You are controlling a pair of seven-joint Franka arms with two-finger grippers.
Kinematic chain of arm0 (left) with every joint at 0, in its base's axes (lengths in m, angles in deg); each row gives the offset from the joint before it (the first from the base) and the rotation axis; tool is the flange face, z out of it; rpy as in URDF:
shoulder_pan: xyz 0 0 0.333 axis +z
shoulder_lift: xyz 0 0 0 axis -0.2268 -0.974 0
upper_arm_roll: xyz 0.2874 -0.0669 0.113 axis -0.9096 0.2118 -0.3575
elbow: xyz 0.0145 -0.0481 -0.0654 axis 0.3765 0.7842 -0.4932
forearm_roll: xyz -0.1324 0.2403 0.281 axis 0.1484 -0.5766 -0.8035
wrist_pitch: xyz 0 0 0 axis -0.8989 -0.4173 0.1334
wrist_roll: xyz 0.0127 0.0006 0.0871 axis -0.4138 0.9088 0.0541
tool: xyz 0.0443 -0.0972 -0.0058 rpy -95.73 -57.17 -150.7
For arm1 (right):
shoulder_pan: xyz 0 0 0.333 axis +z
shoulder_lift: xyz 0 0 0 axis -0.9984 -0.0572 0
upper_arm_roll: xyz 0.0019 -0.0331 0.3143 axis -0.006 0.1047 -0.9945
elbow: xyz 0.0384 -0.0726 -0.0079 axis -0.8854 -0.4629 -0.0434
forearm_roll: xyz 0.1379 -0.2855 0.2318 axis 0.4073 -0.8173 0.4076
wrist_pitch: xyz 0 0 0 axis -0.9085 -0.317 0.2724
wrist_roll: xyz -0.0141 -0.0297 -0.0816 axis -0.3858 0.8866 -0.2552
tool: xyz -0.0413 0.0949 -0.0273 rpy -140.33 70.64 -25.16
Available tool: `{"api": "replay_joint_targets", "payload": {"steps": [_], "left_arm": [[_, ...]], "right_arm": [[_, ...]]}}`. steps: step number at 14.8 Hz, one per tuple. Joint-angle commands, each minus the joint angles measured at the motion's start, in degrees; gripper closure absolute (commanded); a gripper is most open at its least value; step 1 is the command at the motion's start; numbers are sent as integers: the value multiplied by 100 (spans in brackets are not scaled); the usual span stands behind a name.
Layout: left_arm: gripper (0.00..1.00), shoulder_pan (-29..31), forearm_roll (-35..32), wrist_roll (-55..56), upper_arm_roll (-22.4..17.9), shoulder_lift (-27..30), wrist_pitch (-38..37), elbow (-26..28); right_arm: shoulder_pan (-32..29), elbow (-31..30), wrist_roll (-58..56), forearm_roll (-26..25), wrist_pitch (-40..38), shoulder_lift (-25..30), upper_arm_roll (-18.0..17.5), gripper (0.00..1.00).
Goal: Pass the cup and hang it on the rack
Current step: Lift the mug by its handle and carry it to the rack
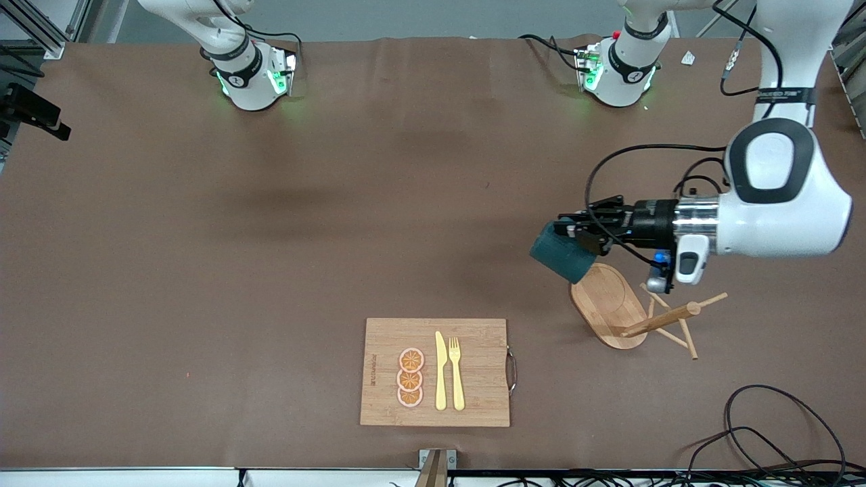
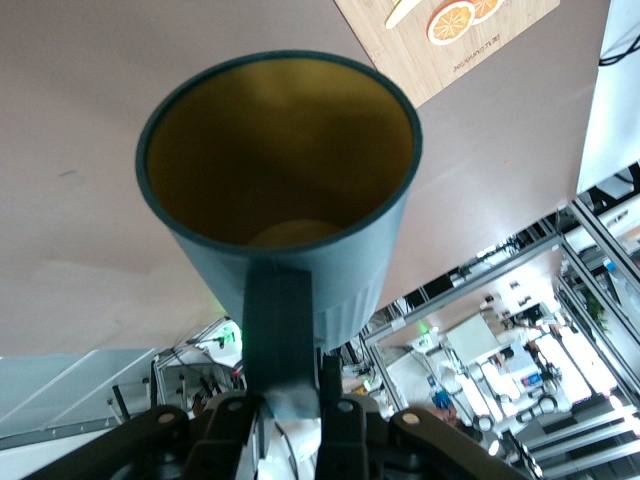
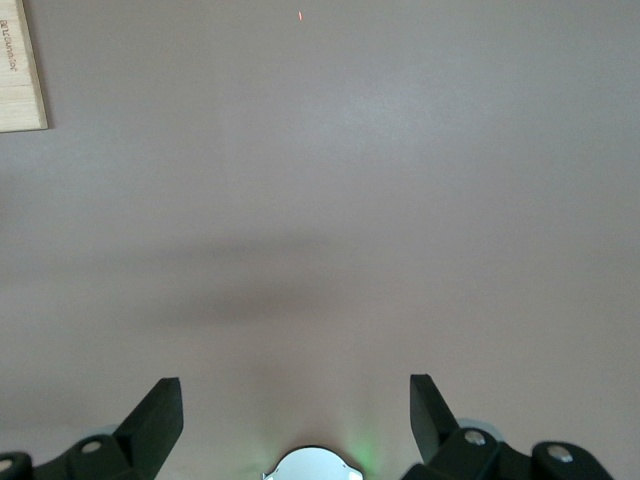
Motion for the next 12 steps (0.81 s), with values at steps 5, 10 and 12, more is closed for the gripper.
{"api": "replay_joint_targets", "payload": {"steps": [5,10,12], "left_arm": [[100,958,377,-1125,21,-264,-764,106],[100,1292,377,-1636,21,-545,-958,19],[100,1415,386,-1802,21,-651,-967,-61]], "right_arm": [[-22,-82,-58,28,25,119,-33,0],[-22,-82,-58,28,17,119,-33,0],[-22,-82,-58,28,17,119,-33,0]]}}
